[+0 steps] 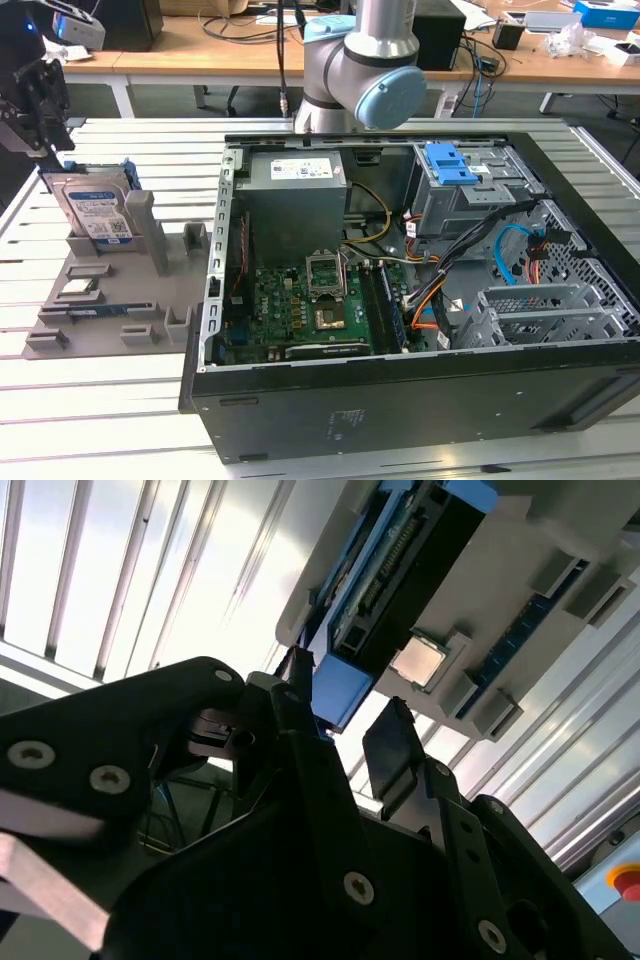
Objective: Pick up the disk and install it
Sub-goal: 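Pick up the disk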
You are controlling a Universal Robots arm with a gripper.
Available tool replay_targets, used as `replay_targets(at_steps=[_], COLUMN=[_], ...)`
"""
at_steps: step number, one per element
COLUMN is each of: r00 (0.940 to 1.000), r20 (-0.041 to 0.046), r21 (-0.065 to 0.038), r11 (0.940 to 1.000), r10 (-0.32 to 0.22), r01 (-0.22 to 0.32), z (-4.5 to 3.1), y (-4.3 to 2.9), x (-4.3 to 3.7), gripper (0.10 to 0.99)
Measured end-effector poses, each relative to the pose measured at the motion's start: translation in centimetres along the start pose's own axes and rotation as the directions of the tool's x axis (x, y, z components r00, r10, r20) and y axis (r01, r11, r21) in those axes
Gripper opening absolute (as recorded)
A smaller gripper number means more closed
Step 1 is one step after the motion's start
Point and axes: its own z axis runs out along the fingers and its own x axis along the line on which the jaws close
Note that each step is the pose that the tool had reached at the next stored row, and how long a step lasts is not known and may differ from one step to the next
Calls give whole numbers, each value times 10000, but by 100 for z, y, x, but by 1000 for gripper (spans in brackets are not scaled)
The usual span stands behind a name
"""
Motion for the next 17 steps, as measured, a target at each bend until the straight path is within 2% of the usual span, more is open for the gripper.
replay_targets(at_steps=[6,15,17], r00=[9999,9997,9995], r20=[-33,-108,-136], r21=[-6,-9,-7], r11=[9999,9997,9996], r10=[-110,-241,-272], r01=[110,241,272], z=[106,286,327], y=[-21,-68,-70], x=[28,25,-1], gripper=[482,482,482])
